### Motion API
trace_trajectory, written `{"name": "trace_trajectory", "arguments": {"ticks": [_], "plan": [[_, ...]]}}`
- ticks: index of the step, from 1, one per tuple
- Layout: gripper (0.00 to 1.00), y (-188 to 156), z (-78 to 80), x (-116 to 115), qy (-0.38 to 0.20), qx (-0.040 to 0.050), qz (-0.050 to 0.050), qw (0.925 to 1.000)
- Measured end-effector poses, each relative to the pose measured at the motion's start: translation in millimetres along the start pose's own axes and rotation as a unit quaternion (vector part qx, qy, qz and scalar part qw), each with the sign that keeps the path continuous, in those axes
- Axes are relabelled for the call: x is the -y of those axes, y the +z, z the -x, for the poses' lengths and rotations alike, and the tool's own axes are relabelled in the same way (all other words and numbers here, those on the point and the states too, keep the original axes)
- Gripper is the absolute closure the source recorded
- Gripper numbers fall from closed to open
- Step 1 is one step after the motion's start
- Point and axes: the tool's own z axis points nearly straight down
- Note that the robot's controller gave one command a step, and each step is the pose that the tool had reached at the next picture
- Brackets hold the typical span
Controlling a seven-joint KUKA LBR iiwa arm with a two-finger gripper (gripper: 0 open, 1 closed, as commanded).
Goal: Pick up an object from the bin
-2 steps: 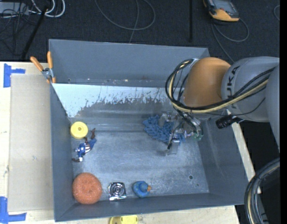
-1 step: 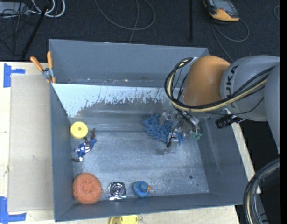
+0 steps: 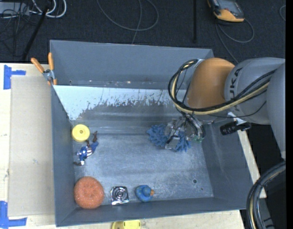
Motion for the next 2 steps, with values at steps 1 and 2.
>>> {"name": "trace_trajectory", "arguments": {"ticks": [1,2], "plan": [[1.00,0,0.0,0,0.000,0.0000,0.000,1.0000],[1.00,-138,-35.6,-14,-0.019,-0.0012,-0.001,0.9998]]}}
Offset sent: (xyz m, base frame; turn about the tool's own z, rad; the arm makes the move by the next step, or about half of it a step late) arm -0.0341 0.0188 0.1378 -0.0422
